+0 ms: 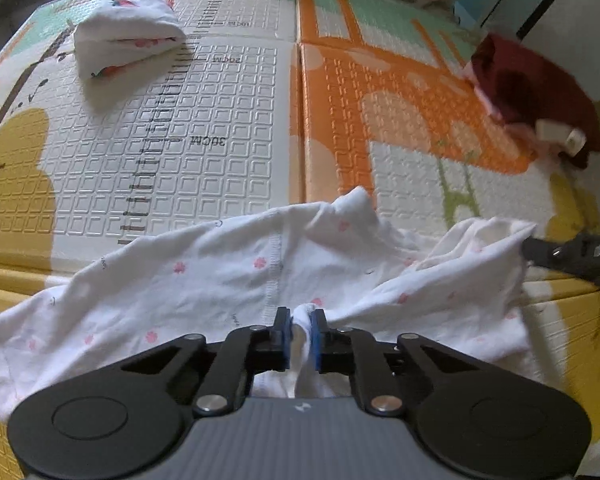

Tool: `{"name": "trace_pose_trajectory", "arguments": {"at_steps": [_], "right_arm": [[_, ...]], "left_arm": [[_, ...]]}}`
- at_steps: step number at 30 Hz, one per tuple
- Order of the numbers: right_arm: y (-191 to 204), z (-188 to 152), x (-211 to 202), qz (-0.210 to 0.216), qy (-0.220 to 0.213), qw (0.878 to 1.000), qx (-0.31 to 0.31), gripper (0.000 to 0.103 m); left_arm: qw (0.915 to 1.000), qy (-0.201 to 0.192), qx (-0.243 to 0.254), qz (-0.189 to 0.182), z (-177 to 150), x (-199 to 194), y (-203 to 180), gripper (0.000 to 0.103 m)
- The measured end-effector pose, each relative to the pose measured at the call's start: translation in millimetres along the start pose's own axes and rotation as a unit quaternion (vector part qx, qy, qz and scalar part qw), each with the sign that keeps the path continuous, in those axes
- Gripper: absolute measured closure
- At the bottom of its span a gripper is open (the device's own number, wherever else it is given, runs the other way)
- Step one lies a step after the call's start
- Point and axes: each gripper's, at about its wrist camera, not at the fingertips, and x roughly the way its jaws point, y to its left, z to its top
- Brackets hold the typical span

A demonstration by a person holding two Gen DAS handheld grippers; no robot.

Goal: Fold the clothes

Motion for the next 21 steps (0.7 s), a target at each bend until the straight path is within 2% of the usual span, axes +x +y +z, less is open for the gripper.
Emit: {"name": "trace_pose_trajectory", "arguments": {"at_steps": [16, 21], "right_arm": [[2.1, -3.1, -11.8, 0.016, -0.002, 1.0, -0.009, 0.091], [6.0, -5.2, -12.1, 0.021, 0.001, 1.0, -0.016, 0.091]], "left_arm": [[0.9998, 0.013, 0.007, 0.012, -18.1, -44.9, -4.1, 0.094], [0.9989, 0.025, -0.01, 0.038, -28.0, -41.6, 9.0, 0.094]]}}
